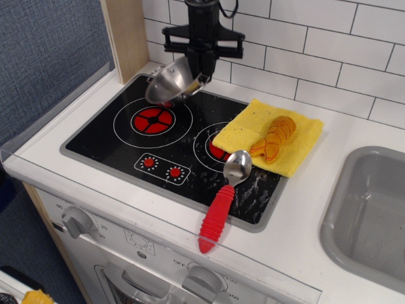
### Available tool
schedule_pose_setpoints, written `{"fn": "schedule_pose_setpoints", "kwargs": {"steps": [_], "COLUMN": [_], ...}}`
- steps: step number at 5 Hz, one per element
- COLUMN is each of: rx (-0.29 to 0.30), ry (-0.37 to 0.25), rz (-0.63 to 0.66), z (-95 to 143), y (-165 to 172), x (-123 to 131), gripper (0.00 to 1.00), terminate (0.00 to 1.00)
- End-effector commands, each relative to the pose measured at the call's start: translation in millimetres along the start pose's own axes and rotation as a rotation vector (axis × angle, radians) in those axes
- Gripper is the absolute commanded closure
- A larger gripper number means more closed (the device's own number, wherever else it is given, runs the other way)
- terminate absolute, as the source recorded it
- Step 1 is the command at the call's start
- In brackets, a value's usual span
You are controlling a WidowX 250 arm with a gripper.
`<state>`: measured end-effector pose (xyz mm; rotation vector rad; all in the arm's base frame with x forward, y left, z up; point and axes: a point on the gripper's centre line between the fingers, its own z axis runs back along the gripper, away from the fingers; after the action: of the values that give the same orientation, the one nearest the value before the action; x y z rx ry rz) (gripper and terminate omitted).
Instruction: Move the pot between the left stove burner and the top edge of stove.
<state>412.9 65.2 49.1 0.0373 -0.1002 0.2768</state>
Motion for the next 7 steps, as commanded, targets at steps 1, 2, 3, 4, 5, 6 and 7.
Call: {"fn": "schedule_pose_setpoints", "kwargs": {"steps": [1, 2, 3, 4, 5, 6, 7], "rx": [-0.024, -0.058, -0.078, -0.080, -0.042, -0.039, -0.039], "ry": [-0.012, -0.028, -0.043, -0.051, -0.038, -0.034, -0.034], "rz": [-0.007, -0.012, -0.072, -0.126, -0.196, -0.251, -0.251], "z": [9, 22, 40, 52, 58, 63, 63], "y": [-2, -2, -7, -14, -22, -31, -31], "x": [0, -1, -1, -8, -17, -29, -29], "gripper": [0.00, 0.00, 0.00, 0.00, 0.00, 0.00, 0.00], "terminate": [0.00, 0.00, 0.00, 0.00, 0.00, 0.00, 0.00]}}
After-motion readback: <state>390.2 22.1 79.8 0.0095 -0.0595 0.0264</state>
